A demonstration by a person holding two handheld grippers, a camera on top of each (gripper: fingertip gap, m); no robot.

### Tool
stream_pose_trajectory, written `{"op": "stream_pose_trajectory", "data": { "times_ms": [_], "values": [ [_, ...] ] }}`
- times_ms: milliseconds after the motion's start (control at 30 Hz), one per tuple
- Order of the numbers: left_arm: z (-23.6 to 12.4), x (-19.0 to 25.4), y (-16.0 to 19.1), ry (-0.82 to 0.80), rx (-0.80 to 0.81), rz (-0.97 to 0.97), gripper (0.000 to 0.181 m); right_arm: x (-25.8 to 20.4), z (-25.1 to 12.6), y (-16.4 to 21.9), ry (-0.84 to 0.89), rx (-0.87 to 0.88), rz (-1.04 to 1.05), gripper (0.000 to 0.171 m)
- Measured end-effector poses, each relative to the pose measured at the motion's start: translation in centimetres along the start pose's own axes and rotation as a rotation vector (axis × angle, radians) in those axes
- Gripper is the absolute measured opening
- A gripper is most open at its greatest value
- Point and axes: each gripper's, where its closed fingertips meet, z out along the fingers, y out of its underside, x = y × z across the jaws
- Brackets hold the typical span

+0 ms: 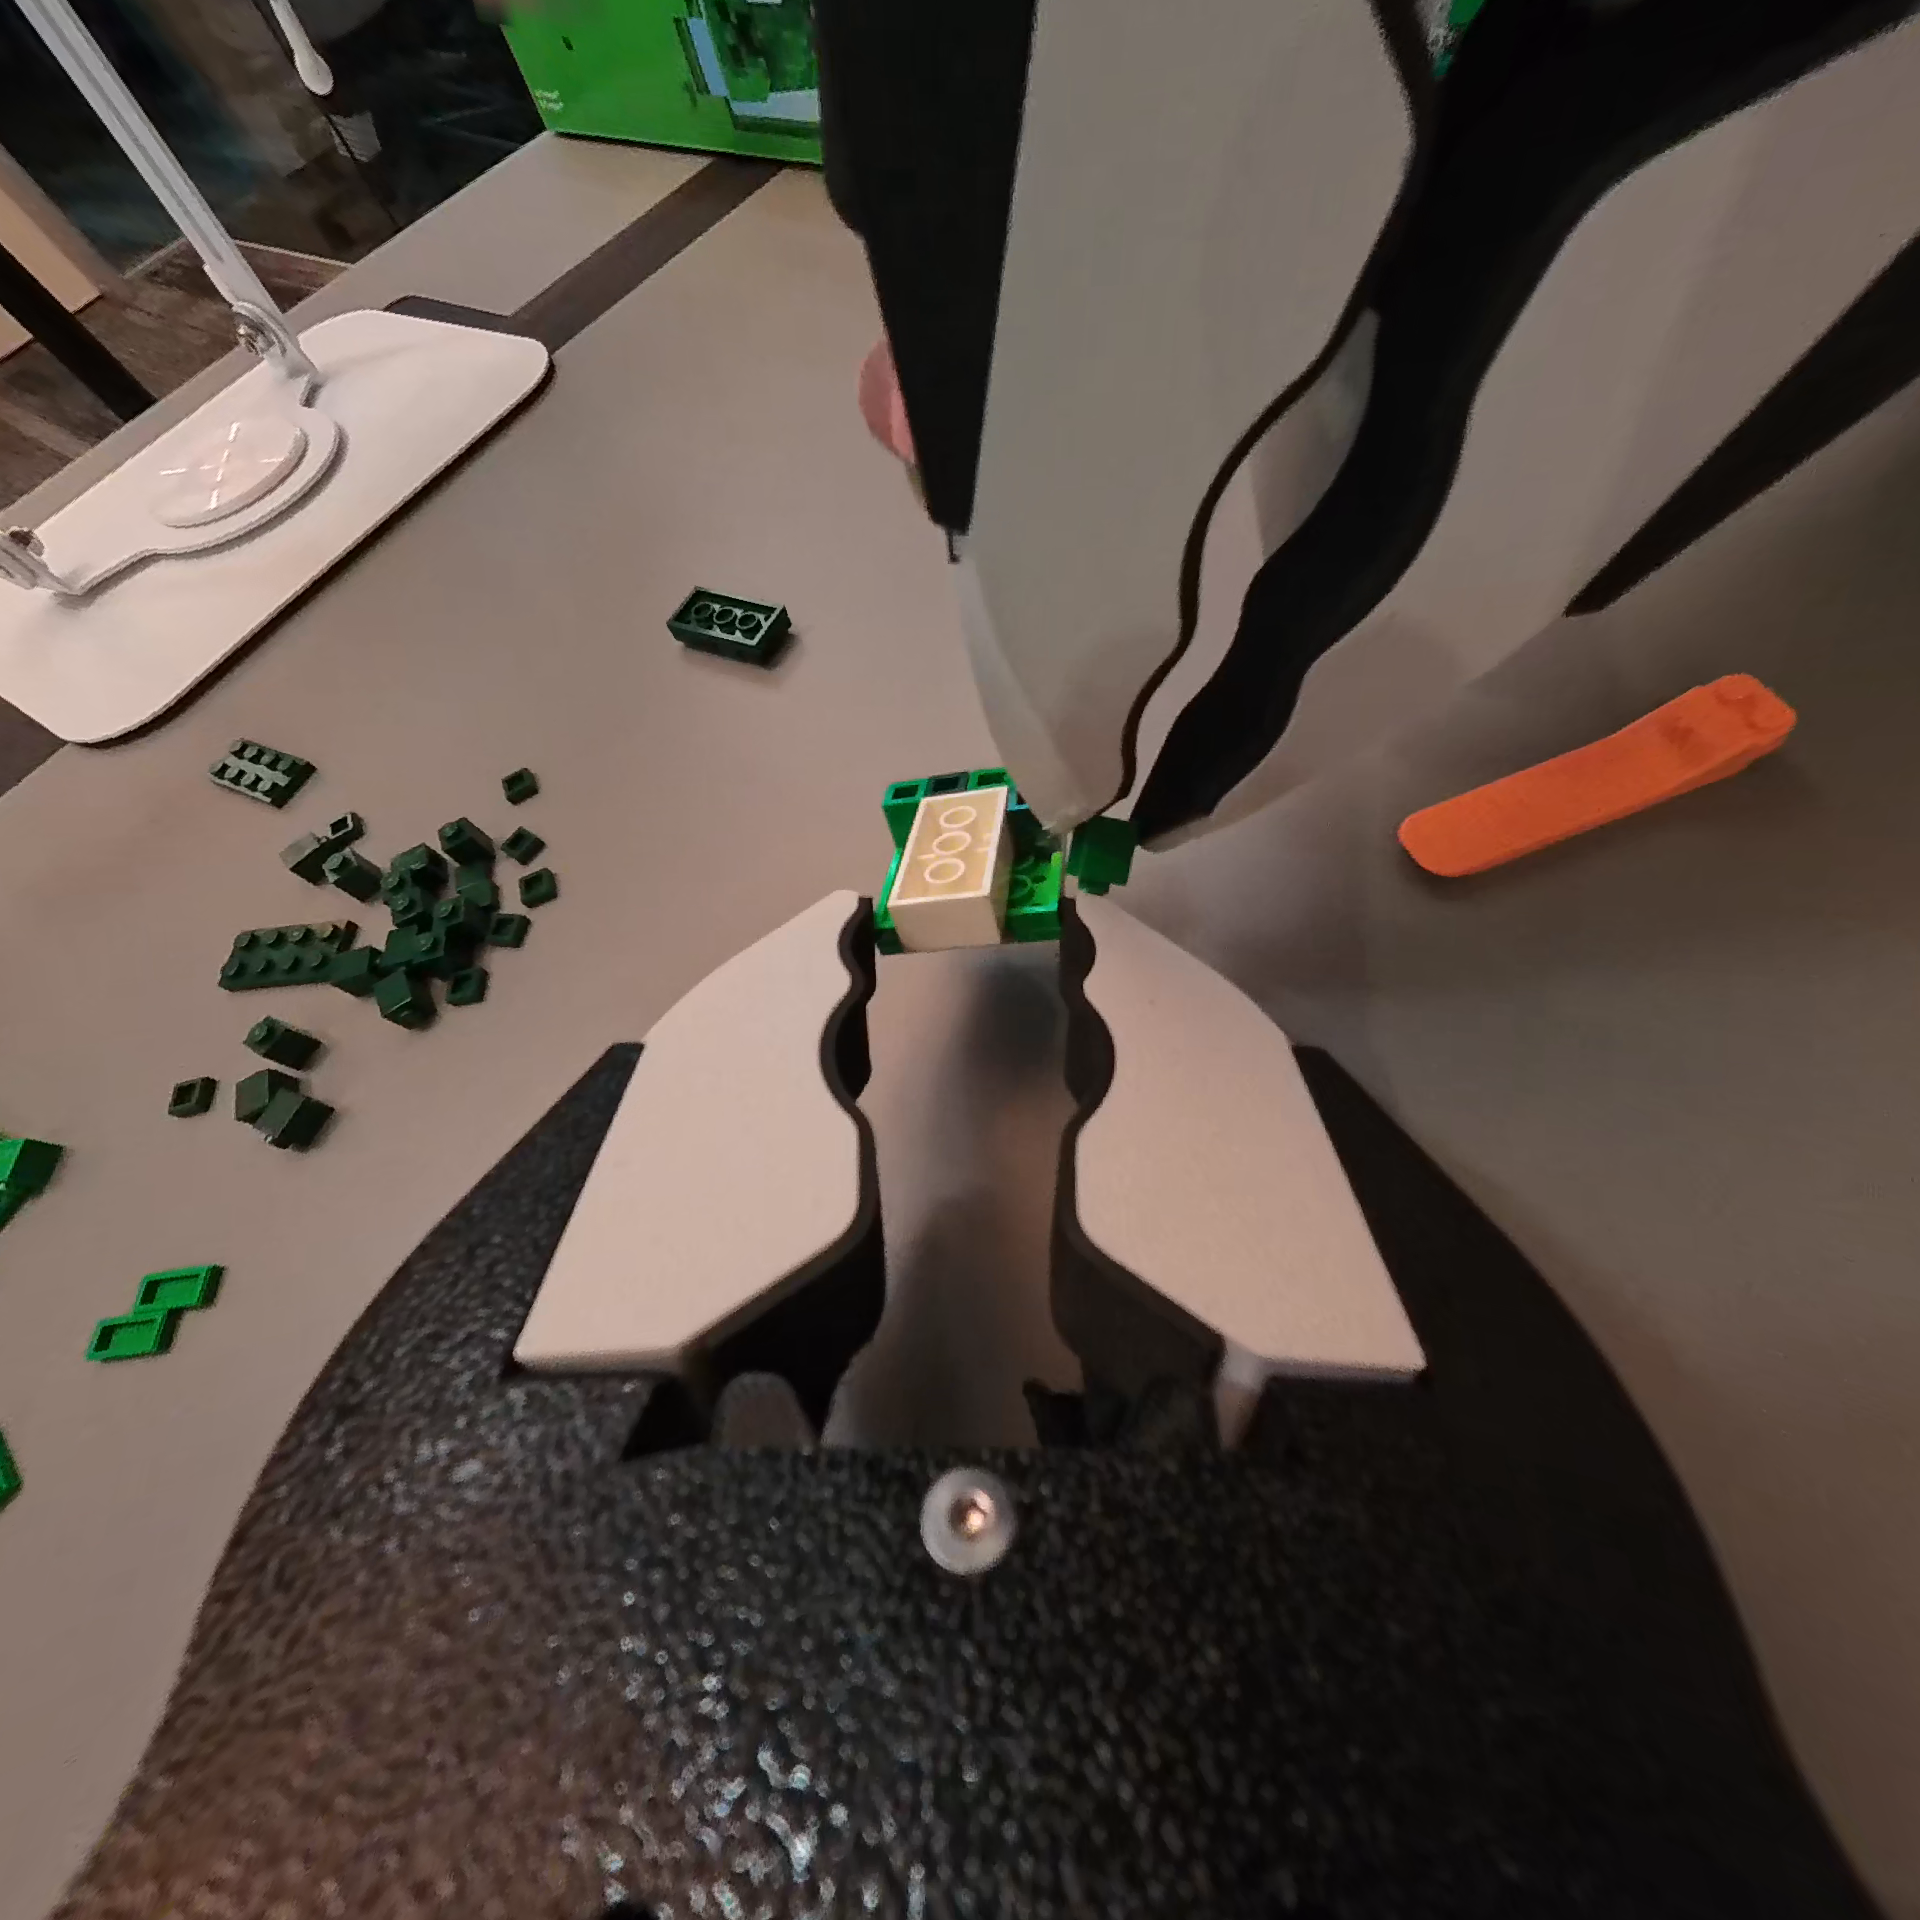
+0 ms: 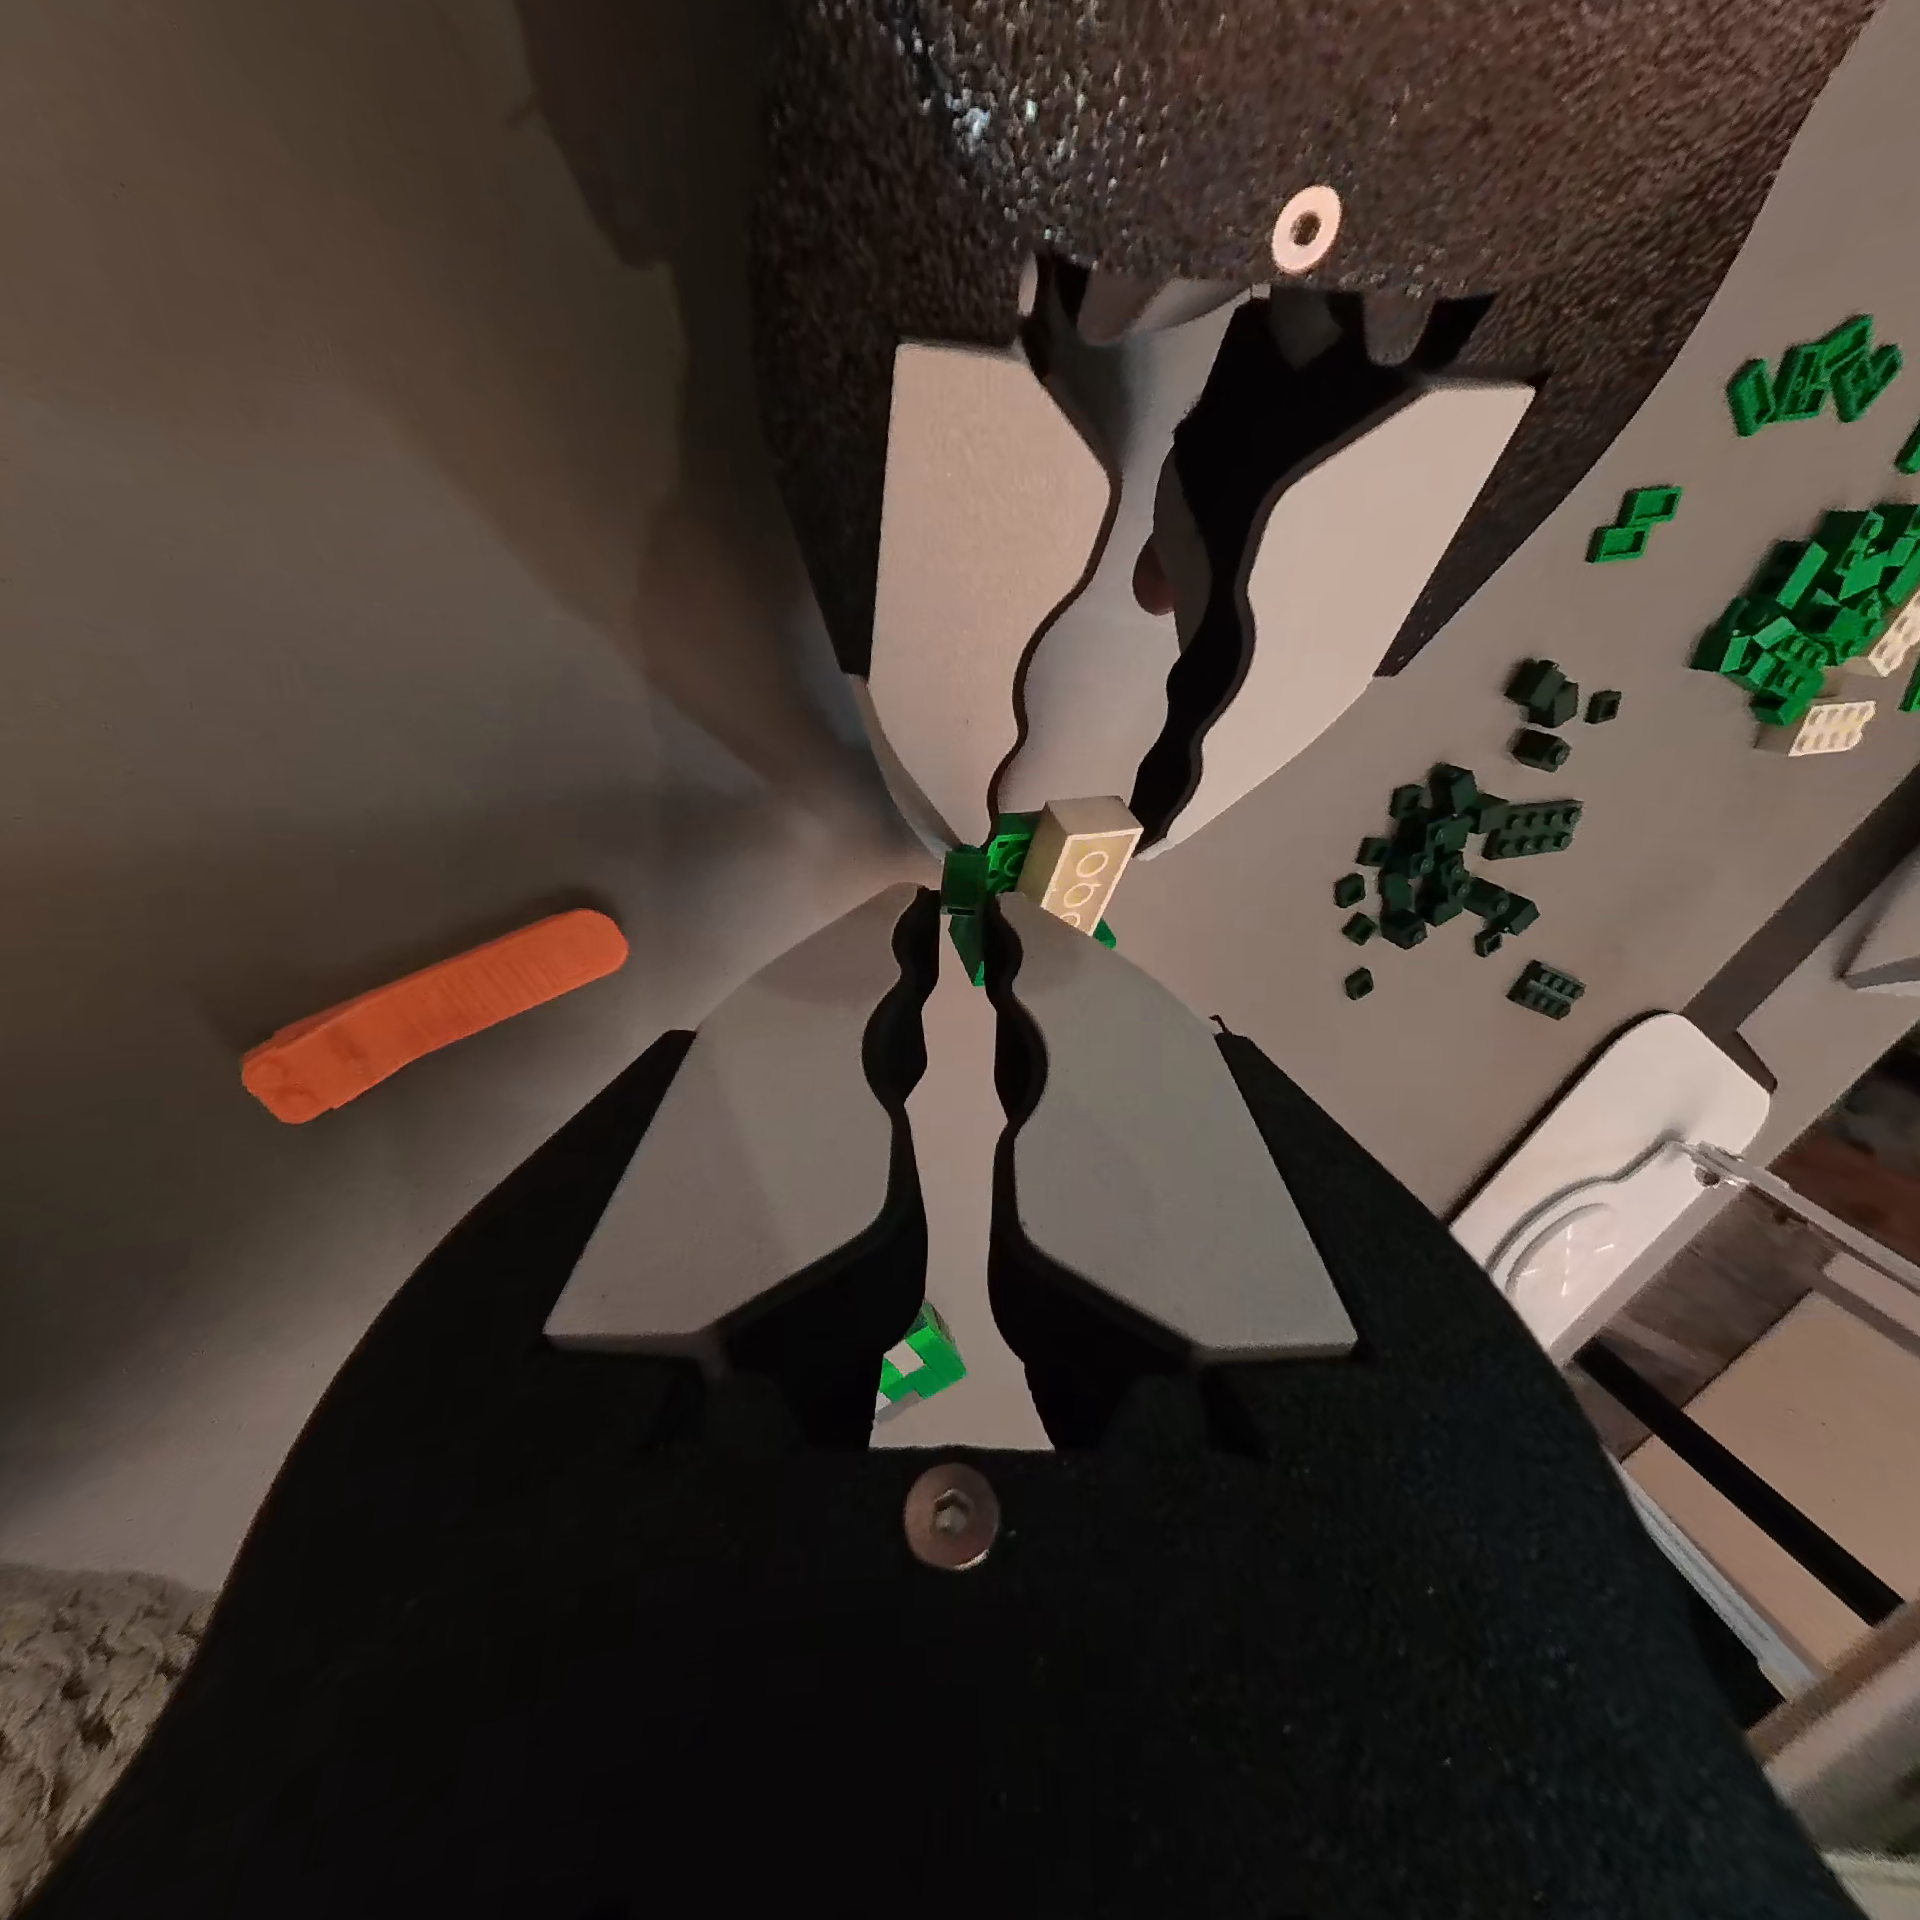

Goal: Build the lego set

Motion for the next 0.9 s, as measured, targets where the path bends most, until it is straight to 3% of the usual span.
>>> {"op": "stream_pose_trajectory", "data": {
  "times_ms": [200,367,633,900],
  "values": [
    [-0.1,0.1,-0.1,0.008,0.005,-0.006,0.035,0.1,-0.1,0.7,0.007,-0.005,0.017,0.007],
    [-0.1,-0.5,0.1,-0.015,-0.003,-0.049,0.034,-1.1,-0.6,2.8,-0.049,0.051,0.15,0.008],
    [0.1,-0.4,0.4,-0.026,-0.028,-0.027,0.035,-5.0,2.0,4.7,-0.048,0.284,0.327,0.008],
    [0.1,-0.2,0.3,-0.01,-0.029,-0.022,0.035,-5.1,2.2,5.1,0.021,0.474,0.499,0.015]
  ]
}}
